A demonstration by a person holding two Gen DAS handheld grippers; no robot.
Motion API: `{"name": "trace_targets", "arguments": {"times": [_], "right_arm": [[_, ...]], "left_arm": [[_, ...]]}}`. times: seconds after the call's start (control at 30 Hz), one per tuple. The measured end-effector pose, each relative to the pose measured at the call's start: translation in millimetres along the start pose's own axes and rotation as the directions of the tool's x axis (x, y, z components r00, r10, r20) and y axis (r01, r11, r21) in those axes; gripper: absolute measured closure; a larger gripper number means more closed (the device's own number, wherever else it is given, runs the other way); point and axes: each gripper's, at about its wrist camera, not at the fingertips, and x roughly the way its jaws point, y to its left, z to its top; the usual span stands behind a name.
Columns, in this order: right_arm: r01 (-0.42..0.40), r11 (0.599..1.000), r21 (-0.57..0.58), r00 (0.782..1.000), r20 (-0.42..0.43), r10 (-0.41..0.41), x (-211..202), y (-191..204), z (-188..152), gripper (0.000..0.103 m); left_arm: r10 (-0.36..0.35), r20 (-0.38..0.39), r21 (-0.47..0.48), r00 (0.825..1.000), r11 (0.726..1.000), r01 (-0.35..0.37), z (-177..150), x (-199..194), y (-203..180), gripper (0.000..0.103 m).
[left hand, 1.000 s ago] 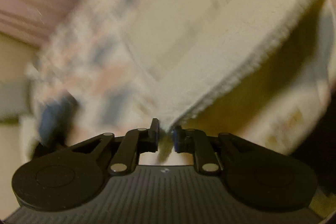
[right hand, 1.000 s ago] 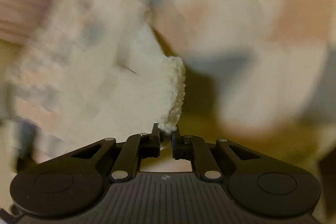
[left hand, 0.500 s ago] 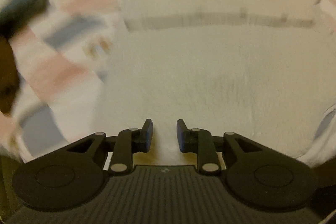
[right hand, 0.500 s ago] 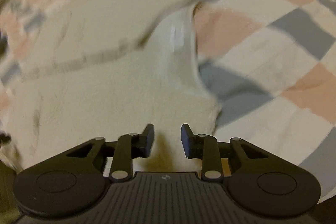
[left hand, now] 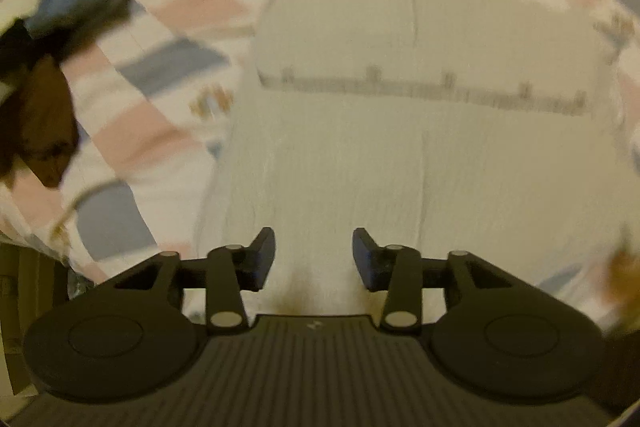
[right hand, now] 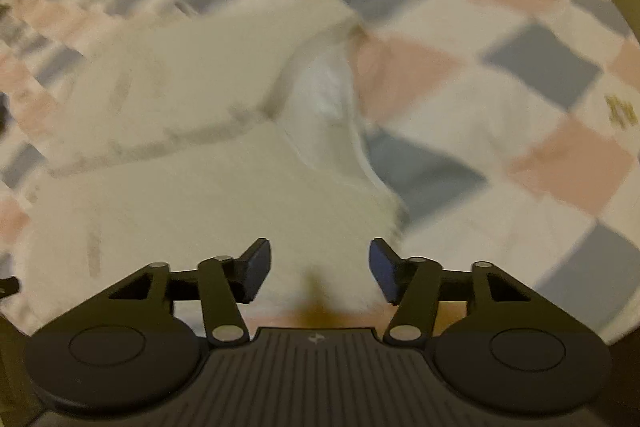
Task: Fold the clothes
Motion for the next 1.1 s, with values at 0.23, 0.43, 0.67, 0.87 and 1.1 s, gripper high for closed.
{"name": "trace_targets", "arguments": {"times": [0.23,0.43,0.67,0.87,1.1], "right_arm": [[-0.050,0.999,0.013,0.992,0.120,0.048,-47.8,59.0,-2.0,0.017],[-0.012,0.996,0.089,0.994,0.114,0.001,-72.7,89.0,-39.5,0.011],[0.001,0.988,0.156,0.982,0.187,-0.031,-110.2,123.0,-85.2,0.008],[0.007,0.982,0.187,0.966,0.252,-0.055,-133.0,145.1,-124.0,0.006],[0.039,0.976,0.217,0.962,0.255,-0.095,-137.2,158.1,-159.8,0.006]], "left_arm": [[-0.063,0.131,0.062,0.989,0.997,0.056,22.8,-45.4,8.9,0.042],[-0.115,0.147,0.095,0.982,0.990,0.102,6.5,-74.6,36.8,0.040],[-0.148,0.208,0.148,0.967,0.982,0.119,-22.0,-111.6,68.3,0.033],[-0.181,0.236,0.201,0.955,0.970,0.134,-48.0,-123.1,88.2,0.031],[-0.214,0.229,0.238,0.950,0.958,0.159,-77.8,-121.8,103.7,0.027]]}}
